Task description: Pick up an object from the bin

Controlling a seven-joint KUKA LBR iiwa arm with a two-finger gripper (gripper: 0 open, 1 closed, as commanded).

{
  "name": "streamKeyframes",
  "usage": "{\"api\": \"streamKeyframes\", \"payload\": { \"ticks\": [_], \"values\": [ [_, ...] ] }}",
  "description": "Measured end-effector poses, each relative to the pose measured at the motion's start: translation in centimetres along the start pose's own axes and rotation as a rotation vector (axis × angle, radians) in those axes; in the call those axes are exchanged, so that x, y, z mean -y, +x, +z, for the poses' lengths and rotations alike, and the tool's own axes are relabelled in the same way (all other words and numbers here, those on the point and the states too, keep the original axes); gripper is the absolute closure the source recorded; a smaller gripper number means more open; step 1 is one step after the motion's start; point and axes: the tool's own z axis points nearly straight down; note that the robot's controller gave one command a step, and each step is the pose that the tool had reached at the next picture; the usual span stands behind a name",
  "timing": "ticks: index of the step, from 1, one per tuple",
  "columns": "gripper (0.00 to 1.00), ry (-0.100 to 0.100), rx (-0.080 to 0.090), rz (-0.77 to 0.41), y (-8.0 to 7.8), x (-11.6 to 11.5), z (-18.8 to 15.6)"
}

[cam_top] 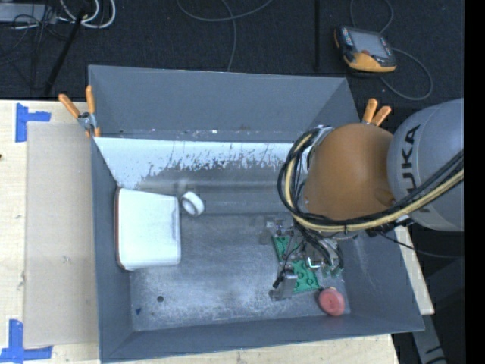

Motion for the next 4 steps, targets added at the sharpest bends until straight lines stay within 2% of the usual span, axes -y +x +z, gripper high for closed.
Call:
{"api": "streamKeyframes", "payload": {
  "ticks": [1, 2, 3, 4],
  "values": [
    [0.00, 0.001, 0.008, 0.296, -4.5, 8.1, 4.7],
    [0.00, 0.000, 0.005, 0.271, -7.0, 9.5, 11.5],
    [1.00, -0.001, 0.011, 0.271, -7.2, 9.5, 10.8],
    [1.00, -0.001, 0.018, 0.277, -5.4, 12.7, -9.1]
  ]
}}
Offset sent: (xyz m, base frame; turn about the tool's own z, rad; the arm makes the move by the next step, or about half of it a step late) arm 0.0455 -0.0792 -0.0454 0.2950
